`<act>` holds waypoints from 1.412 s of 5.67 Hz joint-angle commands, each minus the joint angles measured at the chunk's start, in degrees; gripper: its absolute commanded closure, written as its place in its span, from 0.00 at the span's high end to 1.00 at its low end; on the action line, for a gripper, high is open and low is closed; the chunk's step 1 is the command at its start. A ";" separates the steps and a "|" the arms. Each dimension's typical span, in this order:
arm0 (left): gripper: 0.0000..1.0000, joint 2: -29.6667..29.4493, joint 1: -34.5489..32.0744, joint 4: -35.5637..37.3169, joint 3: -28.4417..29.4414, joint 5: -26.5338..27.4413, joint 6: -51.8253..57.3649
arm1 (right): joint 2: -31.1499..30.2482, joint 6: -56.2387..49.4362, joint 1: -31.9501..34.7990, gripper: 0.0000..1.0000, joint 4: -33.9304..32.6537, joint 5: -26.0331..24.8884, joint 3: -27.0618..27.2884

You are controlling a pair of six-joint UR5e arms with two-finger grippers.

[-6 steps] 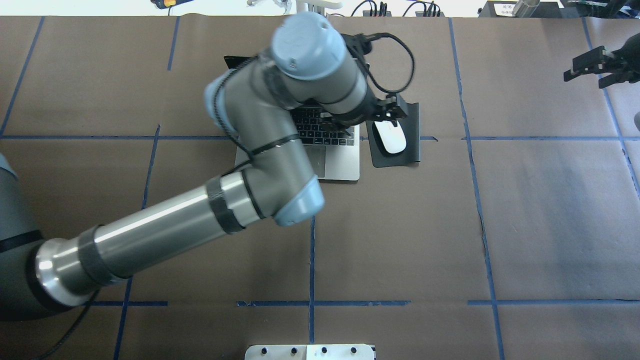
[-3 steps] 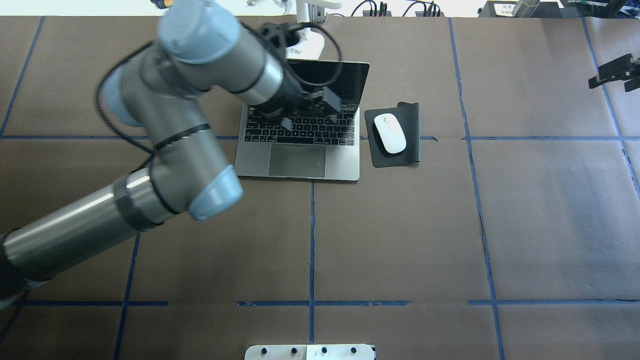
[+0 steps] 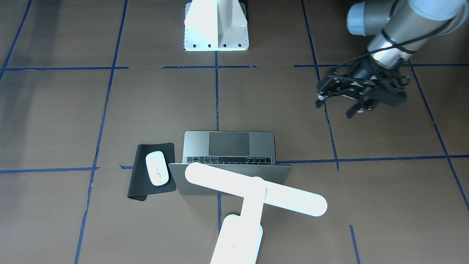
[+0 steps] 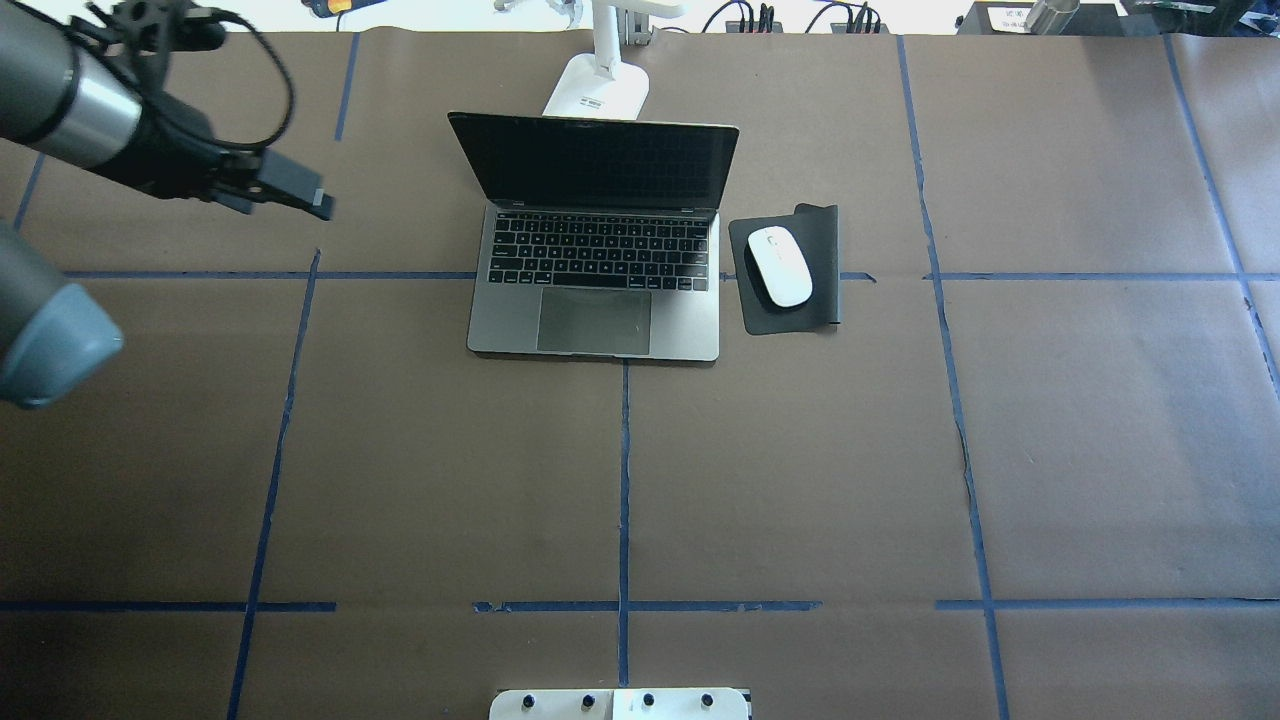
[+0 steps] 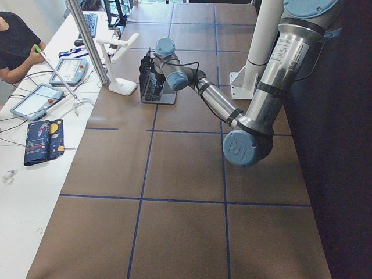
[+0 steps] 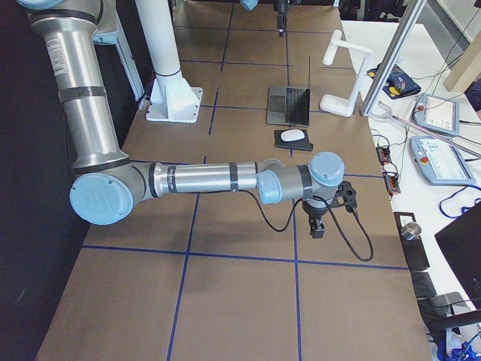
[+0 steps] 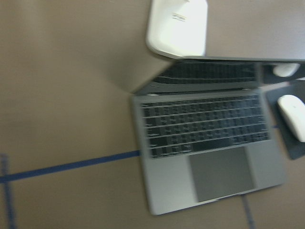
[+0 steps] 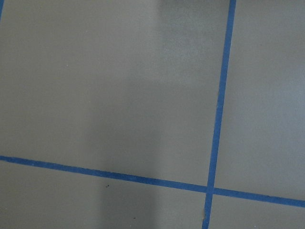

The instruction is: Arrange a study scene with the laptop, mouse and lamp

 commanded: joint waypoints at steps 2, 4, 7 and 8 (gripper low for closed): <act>1.00 11.15 -16.90 14.82 3.34 0.20 42.40 | 1.77 -0.62 -0.57 1.00 -5.28 -0.65 0.06; 1.00 10.89 -25.02 25.33 8.44 -0.06 55.17 | 1.25 -2.44 -1.45 1.00 -7.73 -0.65 3.47; 1.00 12.46 -31.47 40.08 12.59 -11.55 60.31 | -0.66 -18.17 0.92 1.00 -29.94 -3.61 15.55; 1.00 12.64 -33.21 40.13 12.59 -11.40 60.23 | -4.43 -18.37 0.49 1.00 -29.82 -5.47 17.44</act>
